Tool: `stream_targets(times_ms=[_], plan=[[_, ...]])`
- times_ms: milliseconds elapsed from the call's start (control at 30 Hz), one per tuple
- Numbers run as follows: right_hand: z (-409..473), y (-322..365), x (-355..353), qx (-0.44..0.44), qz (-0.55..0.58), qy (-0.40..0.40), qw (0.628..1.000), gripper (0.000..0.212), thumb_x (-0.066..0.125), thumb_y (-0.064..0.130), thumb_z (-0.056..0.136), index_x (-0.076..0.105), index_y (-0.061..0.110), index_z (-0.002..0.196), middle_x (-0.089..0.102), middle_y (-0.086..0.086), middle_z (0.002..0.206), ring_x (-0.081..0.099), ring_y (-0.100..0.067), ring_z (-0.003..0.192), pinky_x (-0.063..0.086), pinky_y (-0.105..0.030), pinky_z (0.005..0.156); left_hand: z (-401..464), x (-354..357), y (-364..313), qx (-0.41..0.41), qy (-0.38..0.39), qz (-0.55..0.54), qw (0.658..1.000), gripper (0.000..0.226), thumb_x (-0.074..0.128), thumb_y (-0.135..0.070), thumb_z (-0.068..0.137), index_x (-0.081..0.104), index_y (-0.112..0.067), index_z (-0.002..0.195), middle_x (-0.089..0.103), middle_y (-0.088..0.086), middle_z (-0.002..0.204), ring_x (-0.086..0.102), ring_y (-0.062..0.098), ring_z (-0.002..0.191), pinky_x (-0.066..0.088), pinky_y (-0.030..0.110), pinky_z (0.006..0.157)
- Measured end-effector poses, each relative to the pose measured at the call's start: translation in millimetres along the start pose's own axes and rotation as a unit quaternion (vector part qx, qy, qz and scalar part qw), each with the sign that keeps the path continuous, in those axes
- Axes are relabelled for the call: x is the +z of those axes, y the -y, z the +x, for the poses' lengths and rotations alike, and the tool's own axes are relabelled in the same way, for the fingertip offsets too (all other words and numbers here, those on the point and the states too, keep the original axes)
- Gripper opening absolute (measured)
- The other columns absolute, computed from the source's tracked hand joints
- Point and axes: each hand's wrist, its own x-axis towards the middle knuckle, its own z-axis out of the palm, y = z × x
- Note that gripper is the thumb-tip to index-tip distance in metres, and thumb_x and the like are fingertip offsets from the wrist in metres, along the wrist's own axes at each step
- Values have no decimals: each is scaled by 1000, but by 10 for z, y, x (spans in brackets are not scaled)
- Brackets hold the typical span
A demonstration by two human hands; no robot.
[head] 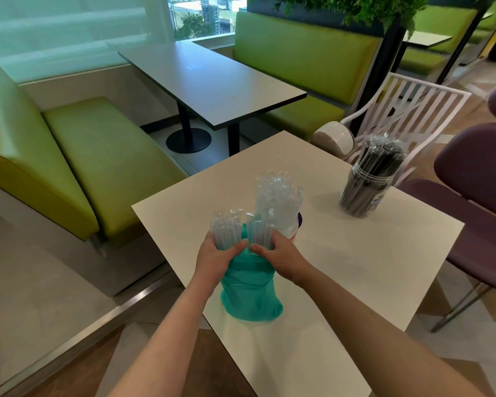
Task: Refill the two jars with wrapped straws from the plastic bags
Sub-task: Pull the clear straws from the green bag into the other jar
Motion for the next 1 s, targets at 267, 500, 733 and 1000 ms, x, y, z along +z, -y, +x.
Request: stream_targets(times_ms=[267, 500, 733, 1000], plan=[[-28, 95, -162, -20, 9, -45, 999, 28, 63, 35, 92, 57, 20, 116, 64, 3, 110, 62, -12, 99, 54, -23, 80, 10, 99, -62, 29, -23, 39, 999, 50, 82, -21, 77, 50, -27, 116, 60, -14, 100, 59, -1, 88, 49, 8, 57], [-46, 559, -522, -116, -6, -124, 985, 27, 61, 38, 93, 59, 23, 115, 69, 5, 109, 64, -10, 99, 52, -22, 74, 56, 110, -78, 34, -27, 135, 990, 65, 79, -36, 78, 45, -24, 132, 53, -12, 113, 53, 12, 102, 47, 23, 83], [-20, 1072, -886, -194, -33, -278, 940, 33, 56, 41, 95, 56, 16, 117, 71, 2, 102, 66, -15, 95, 54, -31, 76, 45, 81, -108, 34, -33, 195, 980, 67, 76, -39, 81, 42, -22, 136, 54, -3, 129, 54, 21, 115, 46, 30, 91], [-82, 994, -708, -210, -192, -260, 923, 50, 51, 47, 97, 44, 19, 138, 65, -3, 124, 66, -22, 106, 55, -41, 91, 60, 40, -56, 23, -31, 183, 982, 62, 76, -40, 80, 44, -26, 131, 55, -4, 125, 55, 17, 107, 49, 29, 88]])
